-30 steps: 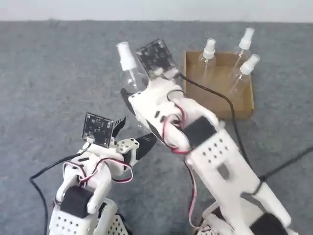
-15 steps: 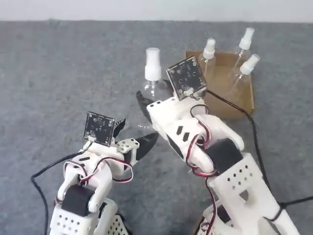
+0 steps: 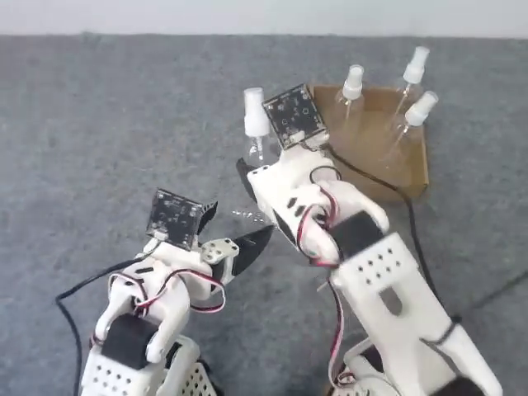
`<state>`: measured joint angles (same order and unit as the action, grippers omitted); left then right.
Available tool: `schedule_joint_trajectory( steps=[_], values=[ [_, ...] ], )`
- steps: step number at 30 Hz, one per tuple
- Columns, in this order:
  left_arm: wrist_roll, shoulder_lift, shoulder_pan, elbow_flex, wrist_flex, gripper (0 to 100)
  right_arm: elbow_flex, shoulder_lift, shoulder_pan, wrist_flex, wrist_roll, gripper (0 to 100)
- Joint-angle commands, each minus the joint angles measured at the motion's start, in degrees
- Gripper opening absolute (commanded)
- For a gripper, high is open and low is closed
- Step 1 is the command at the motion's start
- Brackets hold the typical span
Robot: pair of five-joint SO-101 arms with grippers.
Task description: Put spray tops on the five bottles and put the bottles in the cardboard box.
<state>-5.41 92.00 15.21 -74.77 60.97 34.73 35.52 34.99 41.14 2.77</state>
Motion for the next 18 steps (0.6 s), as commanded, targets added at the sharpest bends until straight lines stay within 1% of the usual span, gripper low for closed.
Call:
schedule_joint_trajectory(
  steps=[1, 4, 7, 10, 18],
  values=[
    [1.58, 1.05, 0.44, 3.12, 0.35, 32, -0.88, -3.38, 0.48, -4.88, -0.79, 0.6],
    [1.58, 1.05, -0.18, 2.51, -1.23, 32, -0.88, -3.47, 2.86, -4.53, -0.88, 0.6],
    [1.49, 0.88, -3.25, 0.92, -4.04, 32, -0.88, -1.01, 4.79, -1.89, -1.14, 0.6],
    [1.67, 0.97, -4.75, -0.13, -4.84, 32, -0.88, 3.12, 4.62, 1.45, -1.14, 0.6],
    [1.67, 0.97, -4.66, -0.22, -4.75, 32, -0.88, 9.54, 4.53, 7.34, -1.23, 0.6]
  ],
)
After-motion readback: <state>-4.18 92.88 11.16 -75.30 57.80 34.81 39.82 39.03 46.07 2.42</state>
